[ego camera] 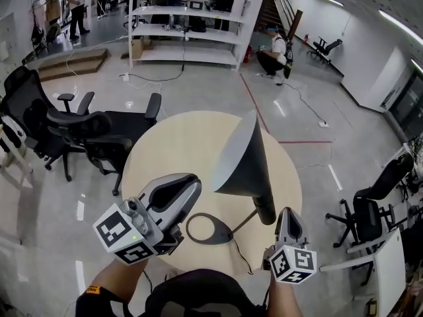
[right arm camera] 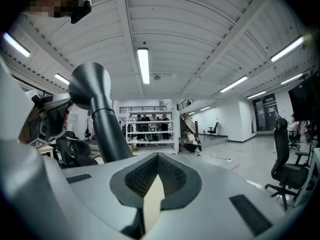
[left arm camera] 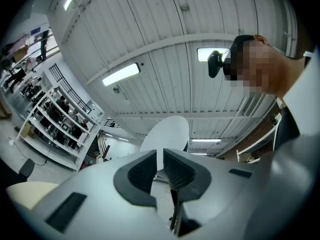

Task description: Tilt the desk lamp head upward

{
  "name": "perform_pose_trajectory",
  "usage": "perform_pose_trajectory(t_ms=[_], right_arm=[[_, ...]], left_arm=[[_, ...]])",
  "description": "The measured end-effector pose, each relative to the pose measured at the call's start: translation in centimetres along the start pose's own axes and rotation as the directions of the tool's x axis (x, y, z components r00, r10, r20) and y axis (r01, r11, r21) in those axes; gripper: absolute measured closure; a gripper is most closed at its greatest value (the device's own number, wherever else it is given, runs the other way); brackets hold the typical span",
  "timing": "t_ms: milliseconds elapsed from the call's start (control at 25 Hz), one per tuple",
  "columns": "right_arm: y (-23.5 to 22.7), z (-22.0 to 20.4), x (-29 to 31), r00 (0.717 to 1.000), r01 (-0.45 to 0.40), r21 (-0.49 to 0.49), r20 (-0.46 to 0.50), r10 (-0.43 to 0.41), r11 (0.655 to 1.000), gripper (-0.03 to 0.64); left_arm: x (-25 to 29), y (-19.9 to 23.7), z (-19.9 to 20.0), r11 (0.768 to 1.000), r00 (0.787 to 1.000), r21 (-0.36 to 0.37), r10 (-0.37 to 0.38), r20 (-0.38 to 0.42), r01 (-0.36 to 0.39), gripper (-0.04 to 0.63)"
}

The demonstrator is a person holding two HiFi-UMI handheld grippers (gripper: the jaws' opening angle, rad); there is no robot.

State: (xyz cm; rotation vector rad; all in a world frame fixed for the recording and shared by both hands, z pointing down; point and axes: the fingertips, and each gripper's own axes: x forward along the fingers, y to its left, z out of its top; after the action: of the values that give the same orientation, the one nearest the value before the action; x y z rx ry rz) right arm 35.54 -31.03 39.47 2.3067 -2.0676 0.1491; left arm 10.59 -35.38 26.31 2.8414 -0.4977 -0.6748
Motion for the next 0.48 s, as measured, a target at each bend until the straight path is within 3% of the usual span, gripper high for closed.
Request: perform_pose_trajectory(t_ms=[280, 480], right_arm=[[1.1, -0.8, -1.6, 0.998, 0.064, -0.033, -0.019, -0.065, 0.997, 0.606], [1.7, -4.0, -3.4, 0.989, 0.112, -0.04, -0.088, -0.115, 0.993, 0.607]], left_arm=[[-2.3, 0.9, -5.4, 0.999, 0.992, 0.013, 0.053, -0.112, -0.052, 0.509], [-5.1, 1.9, -10.7, 0.991, 0.97, -0.044, 0.111, -0.215, -0.123, 0.509]])
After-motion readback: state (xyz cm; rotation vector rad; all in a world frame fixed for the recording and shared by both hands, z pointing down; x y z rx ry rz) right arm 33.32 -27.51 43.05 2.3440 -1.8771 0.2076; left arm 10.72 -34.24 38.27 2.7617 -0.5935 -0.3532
